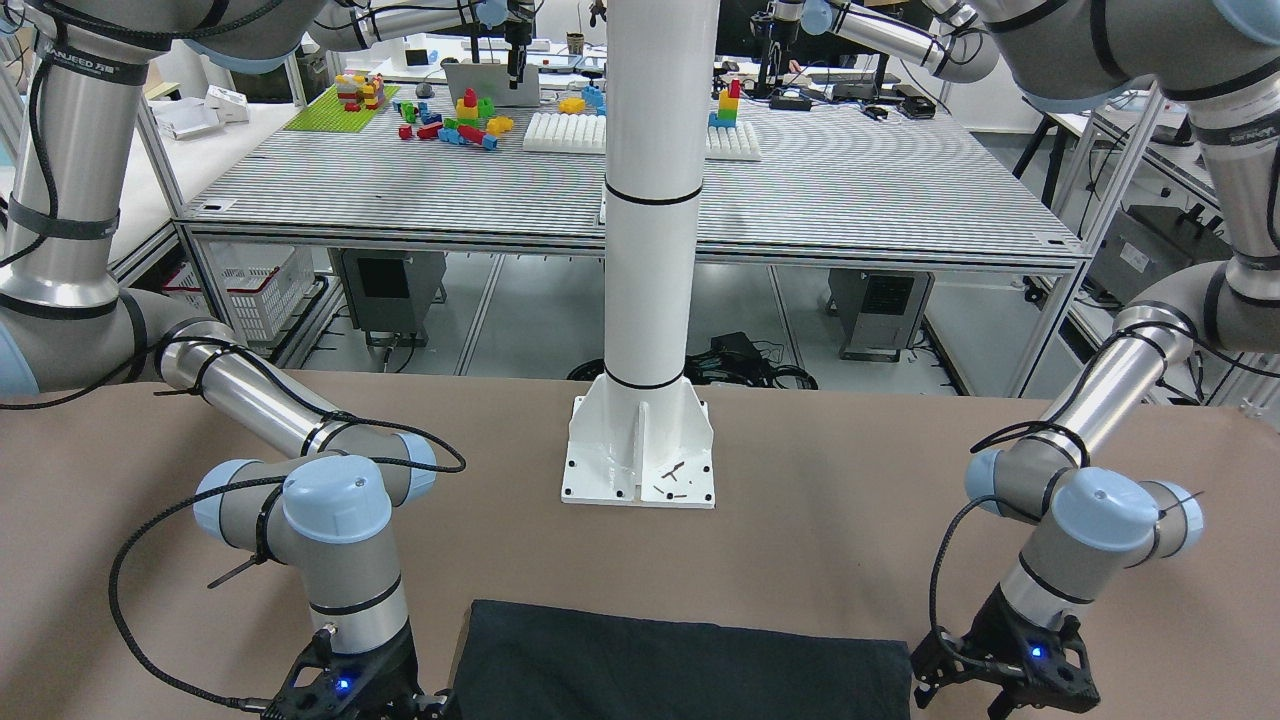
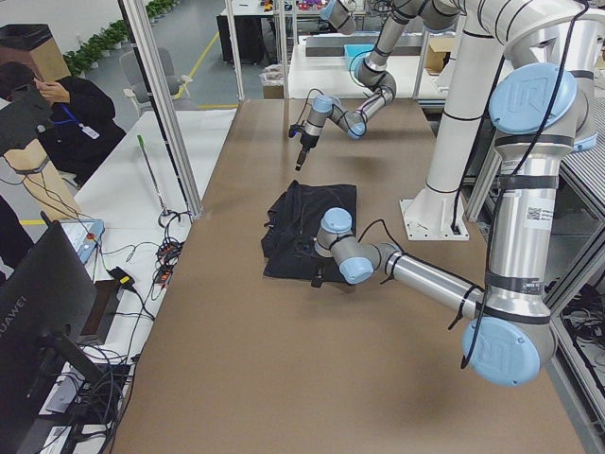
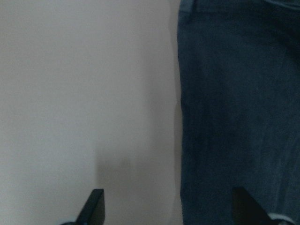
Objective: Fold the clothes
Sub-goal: 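Release the hem and draw both grippers back outward, then lower the left gripper and grasp the shirt's side edge nearest it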
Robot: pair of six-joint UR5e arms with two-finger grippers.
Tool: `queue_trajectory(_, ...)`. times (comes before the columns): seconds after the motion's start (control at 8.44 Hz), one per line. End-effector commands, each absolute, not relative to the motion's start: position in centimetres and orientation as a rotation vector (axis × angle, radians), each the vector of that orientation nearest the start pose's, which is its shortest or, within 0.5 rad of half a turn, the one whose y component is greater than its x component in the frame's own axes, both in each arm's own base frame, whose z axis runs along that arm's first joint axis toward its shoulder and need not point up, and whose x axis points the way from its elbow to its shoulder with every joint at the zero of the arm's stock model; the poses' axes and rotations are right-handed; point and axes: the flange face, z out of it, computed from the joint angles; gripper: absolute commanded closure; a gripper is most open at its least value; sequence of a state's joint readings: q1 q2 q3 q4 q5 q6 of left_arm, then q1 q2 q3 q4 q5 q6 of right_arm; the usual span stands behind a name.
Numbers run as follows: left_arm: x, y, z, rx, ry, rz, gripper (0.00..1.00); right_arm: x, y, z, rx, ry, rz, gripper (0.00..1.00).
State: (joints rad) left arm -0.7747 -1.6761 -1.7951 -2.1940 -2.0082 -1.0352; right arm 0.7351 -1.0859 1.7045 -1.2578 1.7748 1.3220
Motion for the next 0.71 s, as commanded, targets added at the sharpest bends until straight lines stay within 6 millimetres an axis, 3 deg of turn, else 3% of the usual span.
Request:
queue_trajectory(0.0,36.1,-40.8,43.8,0.209,1.036,0.053,0.05,-41.4,-52.0,29.0,0.273,-0.911,0.349,0.06)
queue_trajectory(0.24,37.4,-39.5,44.0,0.183,1.056,0.046,0.06,-41.4,-52.0,29.3,0.272,-0.906,0.351,0.06)
queue_trajectory(0.59,38.2,-38.8,44.0,0.175,1.055,0.060,0.16,-41.5,-52.0,29.2,0.277,-0.916,0.348,0.06)
